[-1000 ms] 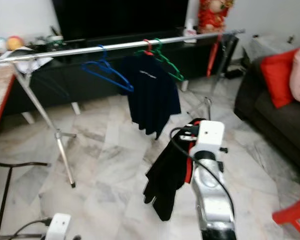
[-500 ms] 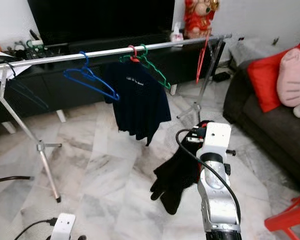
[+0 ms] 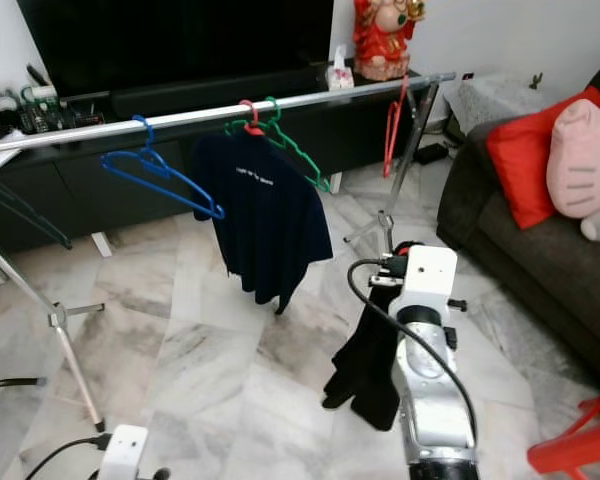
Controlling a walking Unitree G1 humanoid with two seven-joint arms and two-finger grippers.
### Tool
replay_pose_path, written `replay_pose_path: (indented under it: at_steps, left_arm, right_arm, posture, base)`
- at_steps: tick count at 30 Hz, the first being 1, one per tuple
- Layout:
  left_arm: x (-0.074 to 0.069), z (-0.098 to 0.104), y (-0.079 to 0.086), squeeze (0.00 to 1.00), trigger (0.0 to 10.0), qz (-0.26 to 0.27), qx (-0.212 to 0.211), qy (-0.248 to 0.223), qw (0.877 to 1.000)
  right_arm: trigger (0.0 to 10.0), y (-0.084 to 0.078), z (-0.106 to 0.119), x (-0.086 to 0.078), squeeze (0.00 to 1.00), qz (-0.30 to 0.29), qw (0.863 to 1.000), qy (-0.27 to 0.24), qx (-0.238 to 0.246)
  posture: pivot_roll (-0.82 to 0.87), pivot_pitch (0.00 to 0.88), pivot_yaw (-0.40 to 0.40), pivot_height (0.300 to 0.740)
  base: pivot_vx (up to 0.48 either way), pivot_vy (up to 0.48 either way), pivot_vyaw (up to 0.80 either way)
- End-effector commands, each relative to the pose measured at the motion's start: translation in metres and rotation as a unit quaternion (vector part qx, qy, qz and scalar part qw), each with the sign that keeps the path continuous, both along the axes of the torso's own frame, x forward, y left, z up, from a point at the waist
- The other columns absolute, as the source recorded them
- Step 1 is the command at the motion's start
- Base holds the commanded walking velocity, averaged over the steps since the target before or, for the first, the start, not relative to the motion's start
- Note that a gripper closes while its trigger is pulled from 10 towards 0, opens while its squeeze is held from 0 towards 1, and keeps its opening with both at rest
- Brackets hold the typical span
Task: Hang hanger
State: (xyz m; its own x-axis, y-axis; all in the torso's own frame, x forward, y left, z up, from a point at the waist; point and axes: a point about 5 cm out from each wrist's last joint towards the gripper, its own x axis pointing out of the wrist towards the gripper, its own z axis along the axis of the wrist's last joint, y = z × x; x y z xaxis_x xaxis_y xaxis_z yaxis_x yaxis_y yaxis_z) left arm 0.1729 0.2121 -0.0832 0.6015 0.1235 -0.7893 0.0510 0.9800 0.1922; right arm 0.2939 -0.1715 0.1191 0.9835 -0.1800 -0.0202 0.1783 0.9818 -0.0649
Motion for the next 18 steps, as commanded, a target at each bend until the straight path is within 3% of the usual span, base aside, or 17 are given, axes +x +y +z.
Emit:
replay_pose_path:
  at_steps: [1,18]
  left_arm:
    - [-0.0043,-0.0024,-0.0001,0.0,10.0,0.003,-0.001,0.012,1.0]
    - [-0.0049,-0.0027,-0.0004,0.0,10.0,0.003,-0.001,0.013,1.0]
  right_arm:
    - [10.0,0.0004,0.0091,0.0017,0.0,0.004,1.0,-0.019,-0.008]
    - [10.0,0.0034,0.0105,0.002,0.0,0.013,0.999,-0.028,-0.009]
  posture:
    - [-0.08,0.064,-0.029,0.74]
    - [-0.08,0.052,-0.029,0.74]
  base:
    - [0.277,0.0,0.0]
    - [0.277,0.0,0.0]
